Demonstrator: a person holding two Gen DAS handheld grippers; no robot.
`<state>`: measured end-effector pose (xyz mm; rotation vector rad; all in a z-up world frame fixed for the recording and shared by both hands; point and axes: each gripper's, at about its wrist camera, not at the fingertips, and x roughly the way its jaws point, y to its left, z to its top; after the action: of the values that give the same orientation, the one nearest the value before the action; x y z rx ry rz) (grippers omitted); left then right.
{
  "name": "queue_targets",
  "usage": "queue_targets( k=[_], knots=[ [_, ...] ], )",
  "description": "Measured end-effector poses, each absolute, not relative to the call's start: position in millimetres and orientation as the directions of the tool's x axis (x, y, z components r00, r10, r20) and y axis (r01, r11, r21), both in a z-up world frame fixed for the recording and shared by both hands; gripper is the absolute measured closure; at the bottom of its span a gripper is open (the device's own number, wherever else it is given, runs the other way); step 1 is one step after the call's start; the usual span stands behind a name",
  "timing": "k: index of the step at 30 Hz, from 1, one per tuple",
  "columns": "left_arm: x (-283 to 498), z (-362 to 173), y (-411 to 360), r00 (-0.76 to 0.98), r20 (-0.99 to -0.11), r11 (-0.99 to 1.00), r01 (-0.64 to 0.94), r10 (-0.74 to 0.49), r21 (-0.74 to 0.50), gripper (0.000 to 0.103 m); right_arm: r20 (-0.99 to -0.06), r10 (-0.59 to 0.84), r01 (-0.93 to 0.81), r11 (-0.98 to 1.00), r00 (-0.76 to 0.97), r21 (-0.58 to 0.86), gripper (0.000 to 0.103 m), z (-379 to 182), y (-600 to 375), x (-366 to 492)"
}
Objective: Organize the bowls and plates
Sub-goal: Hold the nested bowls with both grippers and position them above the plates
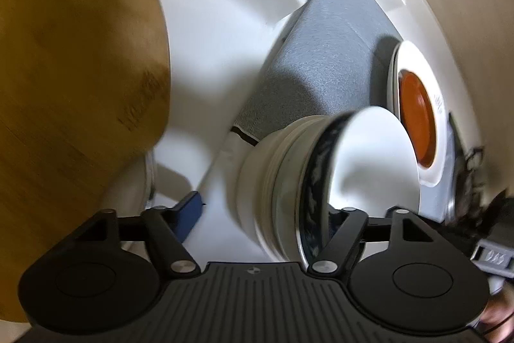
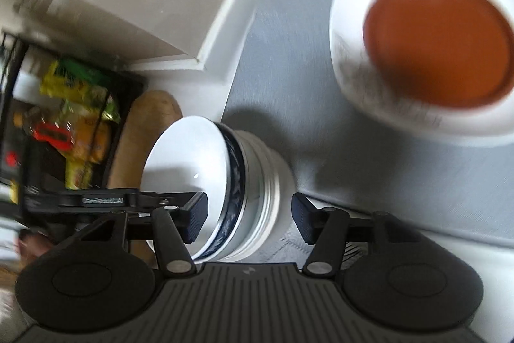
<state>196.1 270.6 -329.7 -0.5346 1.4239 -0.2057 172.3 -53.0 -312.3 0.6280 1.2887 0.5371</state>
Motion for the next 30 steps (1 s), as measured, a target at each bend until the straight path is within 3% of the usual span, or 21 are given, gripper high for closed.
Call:
queue_targets(
  k=[5, 6, 7, 9, 10, 14, 18, 23, 30],
  knots=[
    [201, -333, 271, 0.162, -0.877, 0.854, -0.206, -0.452, -0.478, 0.028, -0.697, 0.693, 0.044, 0.703, 0.181, 0.710, 0.037, -336, -41, 179],
    [201, -331, 271, 0.166, -0.874, 0.851, -0.205, -0.456, -0.483, 0.039, -0.704, 0.687, 0.044, 0.709, 0.182, 0.704, 0.037, -337, -39, 181],
    [201, -327, 271, 0.170, -0.864, 0.842, -0.198, -0.474, -0.501, 0.059, -0.710, 0.680, 0.036, 0.717, 0.184, 0.696, 0.037, -335, -37, 181],
    [201, -320, 268, 0.164, -0.867, 0.851, -0.177, -0.470, -0.495, 0.062, -0.718, 0.669, 0.008, 0.731, 0.189, 0.683, 0.041, -330, -35, 179],
    [200, -319, 267, 0.168, -0.870, 0.856, -0.166, -0.464, -0.489, 0.062, -0.726, 0.661, -0.003, 0.740, 0.189, 0.673, 0.046, -328, -35, 178],
    [200, -319, 264, 0.177, -0.871, 0.862, -0.153, -0.458, -0.484, 0.061, -0.721, 0.666, -0.052, 0.740, 0.191, 0.670, 0.052, -320, -37, 177],
    [201, -320, 261, 0.172, -0.878, 0.863, -0.175, -0.446, -0.473, 0.058, -0.727, 0.660, -0.065, 0.747, 0.187, 0.662, 0.055, -317, -36, 179],
    [197, -301, 239, 0.174, -0.926, 0.924, -0.134, -0.334, -0.359, 0.062, -0.737, 0.647, -0.069, 0.759, 0.192, 0.648, 0.058, -314, -33, 181],
    [200, -294, 226, 0.145, -0.940, 0.937, -0.120, -0.309, -0.327, 0.062, -0.740, 0.637, -0.078, 0.767, 0.215, 0.637, 0.060, -309, -39, 175]
  ],
)
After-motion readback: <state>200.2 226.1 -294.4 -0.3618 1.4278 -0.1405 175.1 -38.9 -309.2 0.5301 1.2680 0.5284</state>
